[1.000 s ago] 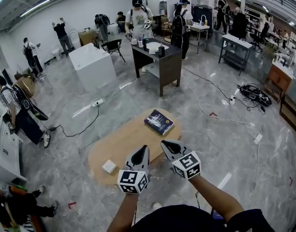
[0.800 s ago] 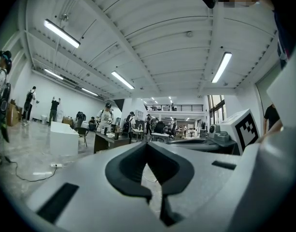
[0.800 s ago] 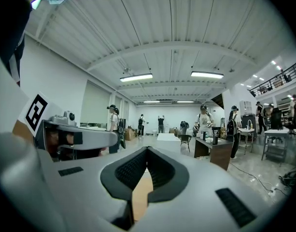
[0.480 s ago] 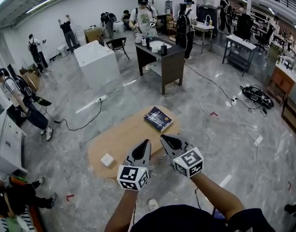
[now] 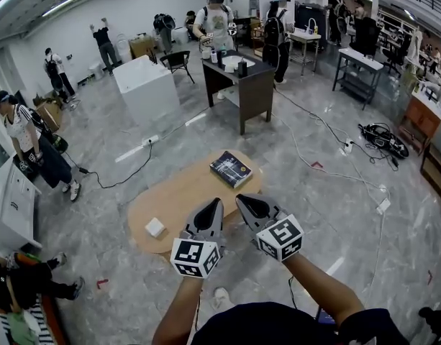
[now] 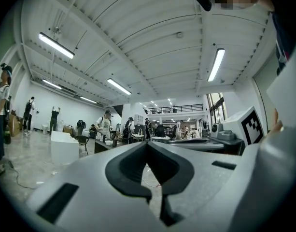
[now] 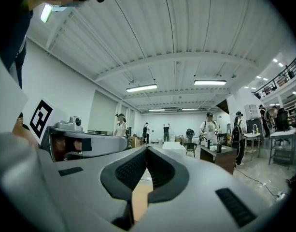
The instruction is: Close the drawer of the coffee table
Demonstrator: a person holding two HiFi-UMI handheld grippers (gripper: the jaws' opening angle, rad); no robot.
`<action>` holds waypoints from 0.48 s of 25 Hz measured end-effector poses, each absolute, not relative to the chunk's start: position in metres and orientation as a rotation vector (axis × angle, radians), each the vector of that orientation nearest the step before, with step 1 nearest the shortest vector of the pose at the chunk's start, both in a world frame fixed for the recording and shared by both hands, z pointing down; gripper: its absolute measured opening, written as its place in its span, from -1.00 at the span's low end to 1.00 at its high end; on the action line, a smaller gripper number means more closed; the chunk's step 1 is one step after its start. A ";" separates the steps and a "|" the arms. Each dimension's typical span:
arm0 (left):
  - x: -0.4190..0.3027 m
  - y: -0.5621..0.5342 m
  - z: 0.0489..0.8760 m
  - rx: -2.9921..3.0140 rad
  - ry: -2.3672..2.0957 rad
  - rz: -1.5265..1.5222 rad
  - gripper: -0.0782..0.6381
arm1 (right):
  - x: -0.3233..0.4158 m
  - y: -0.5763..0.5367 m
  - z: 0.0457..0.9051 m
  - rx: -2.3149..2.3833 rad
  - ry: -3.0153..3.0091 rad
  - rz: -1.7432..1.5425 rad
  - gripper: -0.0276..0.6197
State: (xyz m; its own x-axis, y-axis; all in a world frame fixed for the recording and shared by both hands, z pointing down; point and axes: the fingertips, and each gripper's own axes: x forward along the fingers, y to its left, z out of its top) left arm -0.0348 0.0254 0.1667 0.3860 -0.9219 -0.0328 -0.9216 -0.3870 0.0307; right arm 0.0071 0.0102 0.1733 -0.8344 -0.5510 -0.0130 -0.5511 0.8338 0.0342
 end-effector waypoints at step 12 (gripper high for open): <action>0.014 0.048 0.160 2.598 -1.785 -0.065 -0.79 | 0.059 0.030 0.167 -0.879 2.997 0.066 -0.88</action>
